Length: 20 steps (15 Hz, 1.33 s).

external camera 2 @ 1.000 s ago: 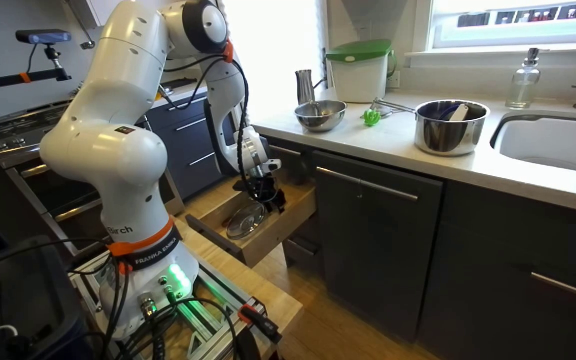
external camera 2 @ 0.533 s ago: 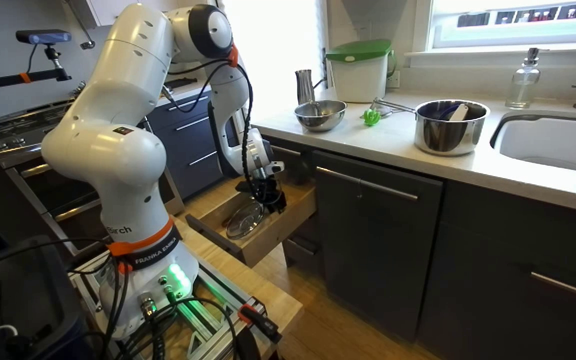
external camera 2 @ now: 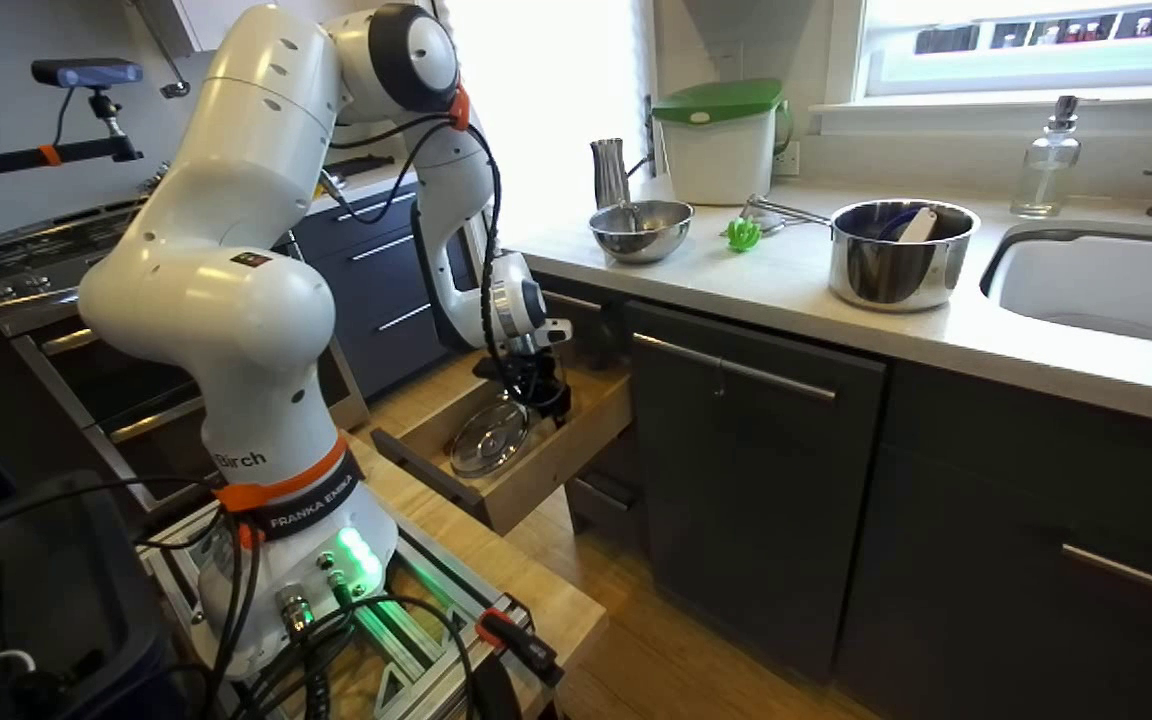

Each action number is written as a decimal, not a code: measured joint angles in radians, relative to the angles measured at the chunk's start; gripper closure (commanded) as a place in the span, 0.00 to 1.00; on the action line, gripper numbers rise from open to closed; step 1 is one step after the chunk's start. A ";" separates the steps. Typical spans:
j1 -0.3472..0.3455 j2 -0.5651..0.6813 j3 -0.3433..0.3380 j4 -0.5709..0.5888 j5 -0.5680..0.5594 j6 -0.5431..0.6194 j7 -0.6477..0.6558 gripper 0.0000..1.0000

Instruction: Remove the roller from the top drawer

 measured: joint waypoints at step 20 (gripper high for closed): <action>0.917 -0.196 -0.795 -0.359 0.019 0.124 0.362 0.87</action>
